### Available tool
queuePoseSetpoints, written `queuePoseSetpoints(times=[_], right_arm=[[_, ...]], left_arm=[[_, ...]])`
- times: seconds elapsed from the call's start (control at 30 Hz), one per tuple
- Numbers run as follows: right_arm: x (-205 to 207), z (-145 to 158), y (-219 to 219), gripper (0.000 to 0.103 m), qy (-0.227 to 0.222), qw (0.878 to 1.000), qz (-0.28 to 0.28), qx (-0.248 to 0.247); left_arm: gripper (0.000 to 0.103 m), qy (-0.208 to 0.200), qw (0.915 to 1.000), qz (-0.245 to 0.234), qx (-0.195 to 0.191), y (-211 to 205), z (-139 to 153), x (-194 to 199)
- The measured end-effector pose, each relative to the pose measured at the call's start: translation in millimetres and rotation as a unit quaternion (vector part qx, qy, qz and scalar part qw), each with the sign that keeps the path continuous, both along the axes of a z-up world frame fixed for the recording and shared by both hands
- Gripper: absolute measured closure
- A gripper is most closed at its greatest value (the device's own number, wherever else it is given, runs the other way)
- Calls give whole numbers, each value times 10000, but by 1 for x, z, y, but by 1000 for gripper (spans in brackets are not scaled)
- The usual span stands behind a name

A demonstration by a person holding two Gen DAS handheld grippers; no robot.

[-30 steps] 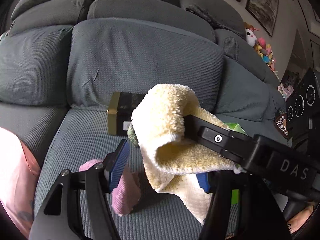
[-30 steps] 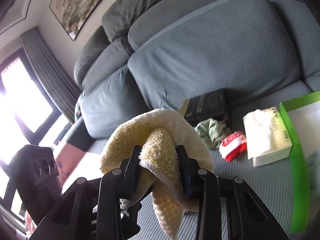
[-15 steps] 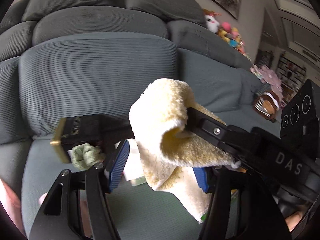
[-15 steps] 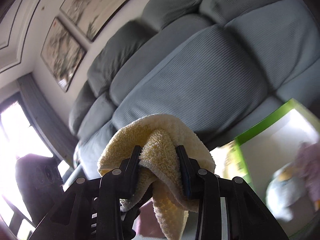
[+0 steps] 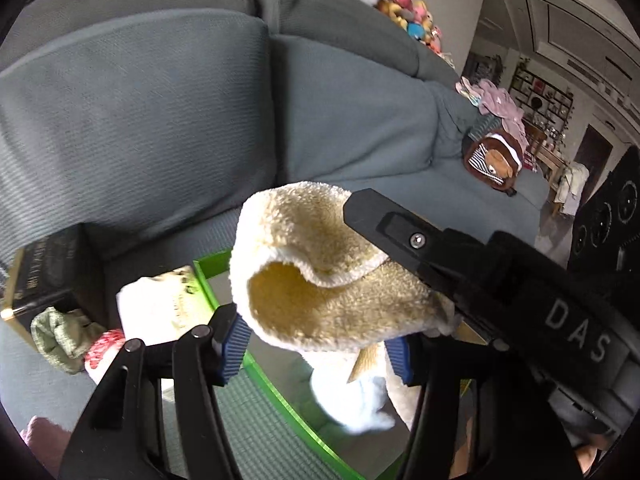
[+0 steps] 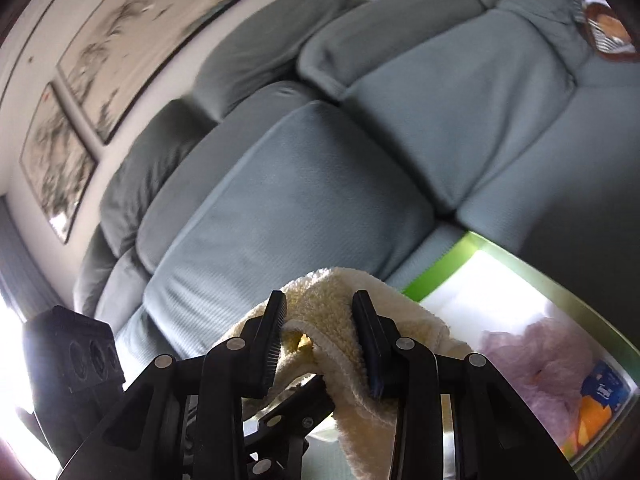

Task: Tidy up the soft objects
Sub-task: 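Lift the cream towel with the right gripper and carry it over the green box, then open the right gripper to drop the cream towel into the green box, then move the right gripper to the pink knitted cloth and grasp it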

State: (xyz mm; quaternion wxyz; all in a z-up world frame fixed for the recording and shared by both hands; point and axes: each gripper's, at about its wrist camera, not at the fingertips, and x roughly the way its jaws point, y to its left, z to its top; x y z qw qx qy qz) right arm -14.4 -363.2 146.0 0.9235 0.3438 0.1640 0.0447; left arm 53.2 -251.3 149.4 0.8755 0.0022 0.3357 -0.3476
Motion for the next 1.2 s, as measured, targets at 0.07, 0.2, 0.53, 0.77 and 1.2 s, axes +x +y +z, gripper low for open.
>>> queuePoseSetpoints(times=[0.07, 0.2, 0.53, 0.77, 1.2], right_arm=[[1, -7, -8, 65, 66, 9999, -132, 91], [3, -21, -21, 65, 330, 9981, -435, 268], [-15, -20, -33, 55, 508, 9918, -1138, 296], [-19, -3, -10, 27, 469, 9951, -852, -171], [34, 1, 110, 27, 1022, 9900, 686, -694]], left_arm=[[48, 97, 9999, -60, -9, -8, -6, 7], [47, 503, 9986, -150, 9, -17, -21, 19], [15, 449, 9990, -56, 19, 11, -15, -5], [10, 443, 9958, 759, 270, 76, -25, -19], [1, 258, 9640, 2624, 347, 237, -43, -46]])
